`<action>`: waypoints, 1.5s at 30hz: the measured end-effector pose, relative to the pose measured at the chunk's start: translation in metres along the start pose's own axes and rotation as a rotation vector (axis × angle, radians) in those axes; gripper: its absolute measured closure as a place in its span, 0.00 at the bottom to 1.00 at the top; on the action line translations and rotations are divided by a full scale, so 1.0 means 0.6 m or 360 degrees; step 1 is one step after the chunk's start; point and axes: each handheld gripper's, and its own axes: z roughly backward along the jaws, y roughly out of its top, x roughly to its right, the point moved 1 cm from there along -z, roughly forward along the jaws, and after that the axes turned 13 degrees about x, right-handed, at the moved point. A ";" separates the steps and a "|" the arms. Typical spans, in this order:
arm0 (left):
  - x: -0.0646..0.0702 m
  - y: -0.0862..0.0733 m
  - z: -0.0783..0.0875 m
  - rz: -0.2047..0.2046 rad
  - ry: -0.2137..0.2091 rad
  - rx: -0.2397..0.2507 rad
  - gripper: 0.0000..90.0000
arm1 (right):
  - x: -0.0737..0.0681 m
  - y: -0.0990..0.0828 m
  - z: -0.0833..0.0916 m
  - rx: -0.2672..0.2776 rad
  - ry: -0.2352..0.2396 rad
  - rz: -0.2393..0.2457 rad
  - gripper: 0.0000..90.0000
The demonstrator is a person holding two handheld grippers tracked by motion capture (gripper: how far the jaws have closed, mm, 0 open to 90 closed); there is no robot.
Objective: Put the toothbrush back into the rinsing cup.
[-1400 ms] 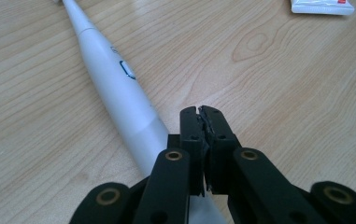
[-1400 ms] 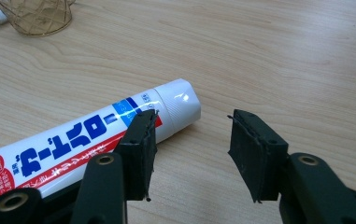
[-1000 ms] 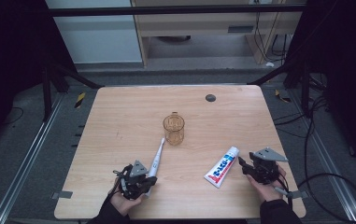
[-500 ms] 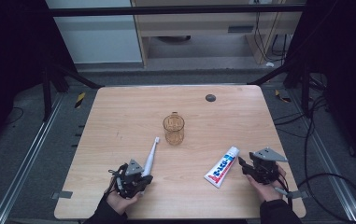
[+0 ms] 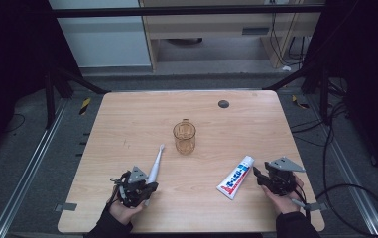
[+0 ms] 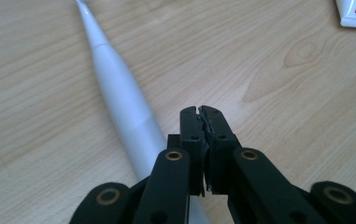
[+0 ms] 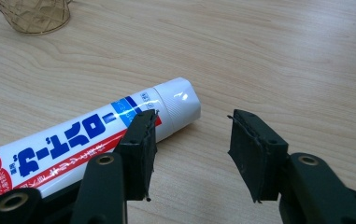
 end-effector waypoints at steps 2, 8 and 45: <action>-0.006 0.007 0.004 0.0017 0.0031 0.0033 0.95 | 0.000 0.000 0.000 0.0002 0.0001 0.0000 0.56; -0.035 0.029 0.016 0.0067 0.0128 0.0122 0.90 | 0.001 0.001 0.001 0.0011 -0.0011 -0.0001 0.54; -0.104 0.130 -0.043 0.0120 0.0291 -0.0007 0.40 | 0.020 0.001 0.003 -0.0015 -0.0091 0.0019 0.47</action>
